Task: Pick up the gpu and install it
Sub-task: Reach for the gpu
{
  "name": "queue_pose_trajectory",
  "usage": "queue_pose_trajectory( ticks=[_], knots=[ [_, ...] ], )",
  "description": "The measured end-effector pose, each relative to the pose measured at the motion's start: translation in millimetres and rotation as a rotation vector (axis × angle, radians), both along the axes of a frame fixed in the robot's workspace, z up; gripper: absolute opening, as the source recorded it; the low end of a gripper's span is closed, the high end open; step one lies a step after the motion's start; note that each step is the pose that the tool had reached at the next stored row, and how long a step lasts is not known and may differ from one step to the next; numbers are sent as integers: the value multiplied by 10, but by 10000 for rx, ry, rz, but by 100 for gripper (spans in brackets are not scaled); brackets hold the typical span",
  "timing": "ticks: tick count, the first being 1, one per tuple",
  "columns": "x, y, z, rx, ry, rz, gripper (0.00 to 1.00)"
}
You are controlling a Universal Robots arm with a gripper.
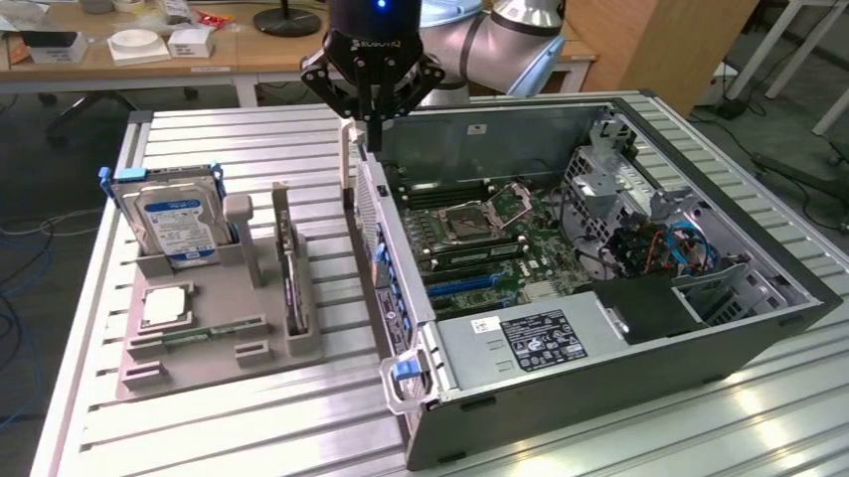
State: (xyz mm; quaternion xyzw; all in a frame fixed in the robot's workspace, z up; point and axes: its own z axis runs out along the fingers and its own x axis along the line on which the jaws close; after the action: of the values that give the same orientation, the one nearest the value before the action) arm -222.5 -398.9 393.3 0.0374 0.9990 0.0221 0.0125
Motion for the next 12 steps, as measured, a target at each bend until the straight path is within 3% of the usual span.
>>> queue_pose_trajectory(
  ticks=[12],
  knots=[
    [-198, 0, 0, 0, 0, 0, 10]
  ],
)
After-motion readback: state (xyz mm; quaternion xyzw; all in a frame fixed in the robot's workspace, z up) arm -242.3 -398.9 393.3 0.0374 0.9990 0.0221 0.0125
